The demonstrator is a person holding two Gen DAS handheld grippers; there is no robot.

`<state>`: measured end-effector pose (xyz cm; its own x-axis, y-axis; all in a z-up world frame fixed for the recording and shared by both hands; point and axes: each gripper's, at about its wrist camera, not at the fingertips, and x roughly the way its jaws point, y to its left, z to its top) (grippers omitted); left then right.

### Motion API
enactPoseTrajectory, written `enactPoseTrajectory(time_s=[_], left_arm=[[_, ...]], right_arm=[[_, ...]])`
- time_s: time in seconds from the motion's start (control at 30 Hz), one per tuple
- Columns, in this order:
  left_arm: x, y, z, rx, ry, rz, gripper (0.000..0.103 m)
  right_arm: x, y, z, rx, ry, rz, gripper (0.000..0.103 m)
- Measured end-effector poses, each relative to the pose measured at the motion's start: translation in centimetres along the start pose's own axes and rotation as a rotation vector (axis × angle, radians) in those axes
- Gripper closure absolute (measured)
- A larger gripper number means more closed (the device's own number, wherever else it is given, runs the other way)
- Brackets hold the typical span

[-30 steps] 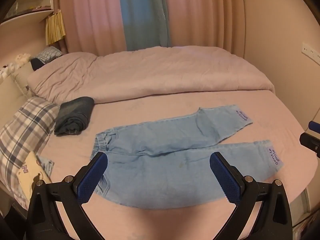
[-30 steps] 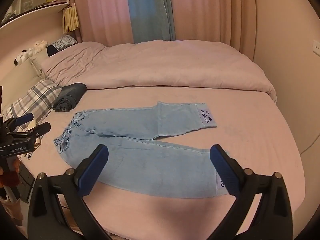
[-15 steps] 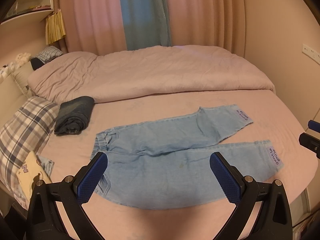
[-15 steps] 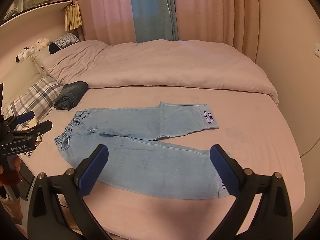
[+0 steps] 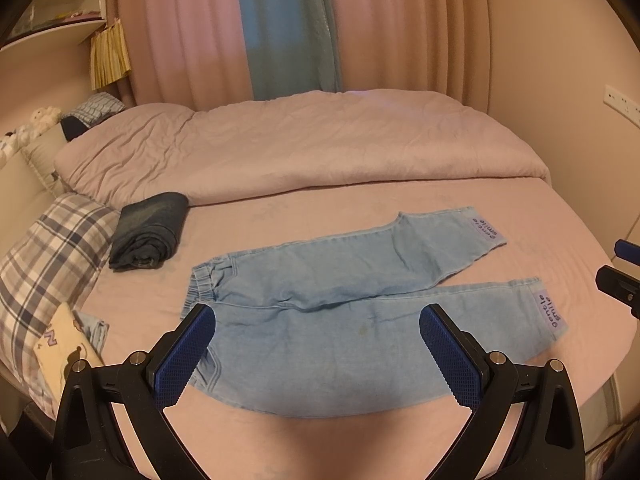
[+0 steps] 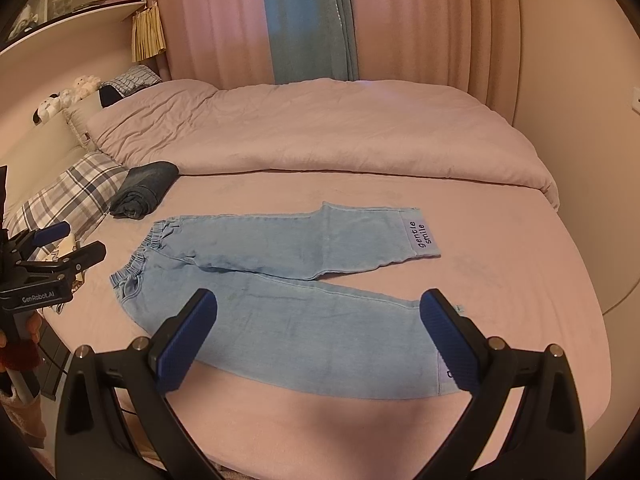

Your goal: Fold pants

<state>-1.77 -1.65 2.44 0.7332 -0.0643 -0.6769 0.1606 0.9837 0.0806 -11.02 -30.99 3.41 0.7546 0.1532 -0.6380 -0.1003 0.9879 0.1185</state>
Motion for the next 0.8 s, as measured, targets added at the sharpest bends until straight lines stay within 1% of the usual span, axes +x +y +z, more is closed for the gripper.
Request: enactPoseTrajectory(time_s=[0.8], left_arm=[[0.1,0.1,-0.09,0.003,-0.001,-0.001,0.001]], right_arm=[[0.06,0.33,-0.06,-0.009,0.0,0.003,0.001]])
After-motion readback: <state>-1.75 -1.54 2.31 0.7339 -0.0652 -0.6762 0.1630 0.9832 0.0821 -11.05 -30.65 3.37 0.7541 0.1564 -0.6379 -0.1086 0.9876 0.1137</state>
